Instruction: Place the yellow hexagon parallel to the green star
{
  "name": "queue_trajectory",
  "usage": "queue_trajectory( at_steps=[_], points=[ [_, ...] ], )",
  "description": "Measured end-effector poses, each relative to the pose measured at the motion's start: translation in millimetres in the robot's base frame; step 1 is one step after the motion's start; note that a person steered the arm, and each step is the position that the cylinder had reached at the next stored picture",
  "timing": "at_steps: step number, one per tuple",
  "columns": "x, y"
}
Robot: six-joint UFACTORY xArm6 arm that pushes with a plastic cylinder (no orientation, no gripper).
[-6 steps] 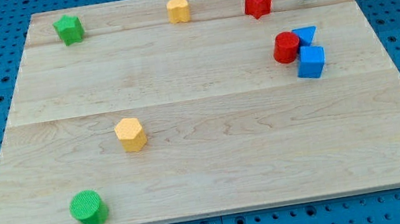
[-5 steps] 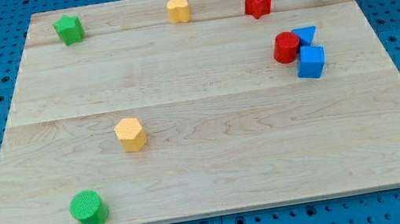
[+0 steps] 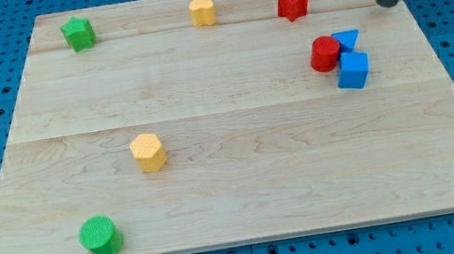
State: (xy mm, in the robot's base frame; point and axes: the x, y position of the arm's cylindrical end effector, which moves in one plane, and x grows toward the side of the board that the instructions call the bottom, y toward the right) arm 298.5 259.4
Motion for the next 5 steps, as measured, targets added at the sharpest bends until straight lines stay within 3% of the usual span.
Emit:
queue_trajectory(
  at_steps=[1,2,3,5],
  points=[
    [57,1],
    [151,-5],
    [231,-68],
    [235,-273]
  ],
)
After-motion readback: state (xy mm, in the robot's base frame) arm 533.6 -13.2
